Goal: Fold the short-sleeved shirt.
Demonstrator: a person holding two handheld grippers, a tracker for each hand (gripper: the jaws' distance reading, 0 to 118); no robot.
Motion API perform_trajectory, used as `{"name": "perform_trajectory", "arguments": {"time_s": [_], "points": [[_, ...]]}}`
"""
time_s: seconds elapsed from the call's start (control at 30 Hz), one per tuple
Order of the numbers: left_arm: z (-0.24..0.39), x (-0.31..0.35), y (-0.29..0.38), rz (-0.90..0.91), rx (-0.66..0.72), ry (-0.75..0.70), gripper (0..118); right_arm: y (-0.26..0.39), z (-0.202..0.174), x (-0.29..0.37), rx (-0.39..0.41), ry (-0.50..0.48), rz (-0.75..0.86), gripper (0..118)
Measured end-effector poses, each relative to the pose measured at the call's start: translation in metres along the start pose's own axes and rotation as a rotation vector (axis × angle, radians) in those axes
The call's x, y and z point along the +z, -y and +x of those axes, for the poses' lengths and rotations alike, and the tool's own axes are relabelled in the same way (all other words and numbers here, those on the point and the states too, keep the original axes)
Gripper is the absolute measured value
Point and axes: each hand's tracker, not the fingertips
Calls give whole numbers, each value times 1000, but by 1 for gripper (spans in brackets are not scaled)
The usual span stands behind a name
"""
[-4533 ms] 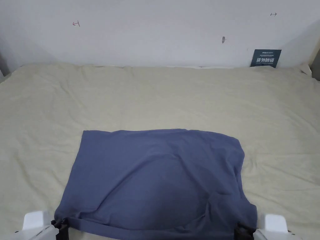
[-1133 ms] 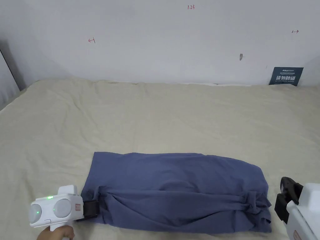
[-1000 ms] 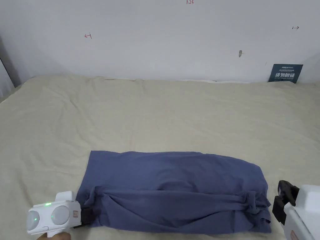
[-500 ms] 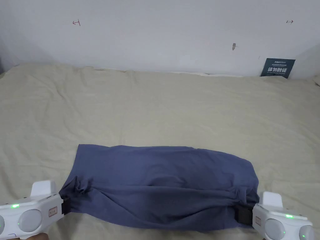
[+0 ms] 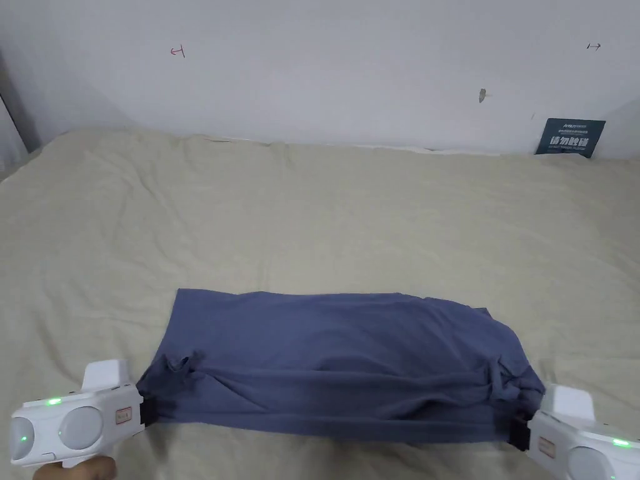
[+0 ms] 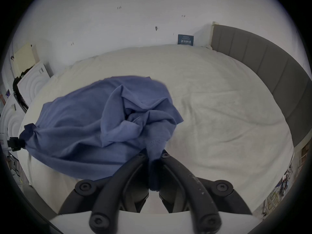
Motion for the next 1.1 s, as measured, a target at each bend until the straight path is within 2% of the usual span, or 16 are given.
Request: {"name": "perform_trajectory", "arguments": {"time_s": [0.23,0.43,0.63,0.67,0.7,0.73,0.77,0.8,0.83,0.87,1.1], "points": [[-16,44,55,-50,44,22,3,56,15,45,-64,-45,-55,12],[-29,25,100,-126,47,-12,3,108,17,36,-114,-43,-140,12],[-14,23,91,-142,-37,-67,4,98,13,45,-187,-27,-121,15],[-12,26,89,-139,-47,-62,11,95,11,49,-175,-9,-115,26],[2,46,83,-140,-44,-64,27,89,8,54,-138,29,-105,40],[7,56,78,-136,-41,-63,54,83,6,62,-105,36,-83,56],[9,65,72,-113,-31,-47,86,74,6,68,-85,37,-42,76],[12,74,67,-69,-18,-24,104,65,4,78,-85,29,-3,89],[6,72,66,-10,-7,3,108,54,3,89,-92,9,42,98],[10,82,59,50,-5,30,105,42,1,102,-95,-12,96,100],[59,169,9,451,-41,66,106,-25,-33,190,4,-38,487,100]]}}
